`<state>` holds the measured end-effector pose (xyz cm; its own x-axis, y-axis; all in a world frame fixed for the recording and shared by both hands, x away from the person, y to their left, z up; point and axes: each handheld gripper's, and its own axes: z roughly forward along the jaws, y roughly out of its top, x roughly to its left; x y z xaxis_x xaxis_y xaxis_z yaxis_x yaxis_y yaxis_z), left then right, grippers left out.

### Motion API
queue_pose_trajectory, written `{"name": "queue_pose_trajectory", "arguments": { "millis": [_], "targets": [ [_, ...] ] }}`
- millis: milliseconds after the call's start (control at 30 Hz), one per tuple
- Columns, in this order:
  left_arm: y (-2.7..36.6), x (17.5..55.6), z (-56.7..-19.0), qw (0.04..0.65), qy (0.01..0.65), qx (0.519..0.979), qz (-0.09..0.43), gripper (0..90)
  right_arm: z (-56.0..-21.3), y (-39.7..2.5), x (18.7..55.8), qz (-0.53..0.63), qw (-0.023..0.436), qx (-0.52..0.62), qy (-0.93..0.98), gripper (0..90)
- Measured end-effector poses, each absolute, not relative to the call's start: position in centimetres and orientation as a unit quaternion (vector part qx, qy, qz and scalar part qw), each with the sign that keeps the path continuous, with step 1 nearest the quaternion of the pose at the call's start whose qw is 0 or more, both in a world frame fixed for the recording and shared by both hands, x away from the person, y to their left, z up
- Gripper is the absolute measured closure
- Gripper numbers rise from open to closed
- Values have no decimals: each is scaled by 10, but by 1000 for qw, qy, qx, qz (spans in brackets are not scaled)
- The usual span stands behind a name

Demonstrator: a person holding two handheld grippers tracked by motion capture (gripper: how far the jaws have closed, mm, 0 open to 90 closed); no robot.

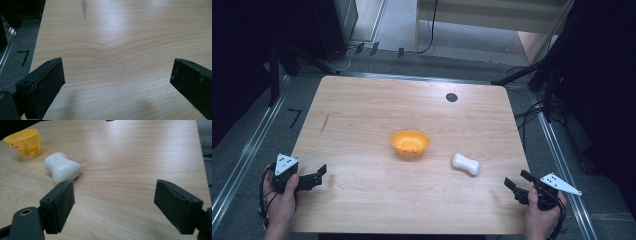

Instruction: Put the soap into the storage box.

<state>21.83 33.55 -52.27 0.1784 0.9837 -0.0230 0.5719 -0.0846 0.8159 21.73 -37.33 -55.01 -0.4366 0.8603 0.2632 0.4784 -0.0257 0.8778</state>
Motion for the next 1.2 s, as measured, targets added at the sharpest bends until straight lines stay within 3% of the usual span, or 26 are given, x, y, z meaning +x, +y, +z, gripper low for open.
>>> {"name": "queue_pose_trajectory", "arguments": {
  "millis": [233,733,967,1200],
  "targets": [
    [336,220,-523,360,576,676,287,0,-544,-362,224,481,166,476,717,209],
    [326,227,-523,350,563,689,291,0,-508,-281,267,251,133,335,898,236],
    [326,227,-523,351,564,689,290,0,-498,-265,287,213,94,309,922,235],
    [326,228,-523,354,565,688,288,0,-491,-251,303,184,84,289,936,235]
  ]
}}
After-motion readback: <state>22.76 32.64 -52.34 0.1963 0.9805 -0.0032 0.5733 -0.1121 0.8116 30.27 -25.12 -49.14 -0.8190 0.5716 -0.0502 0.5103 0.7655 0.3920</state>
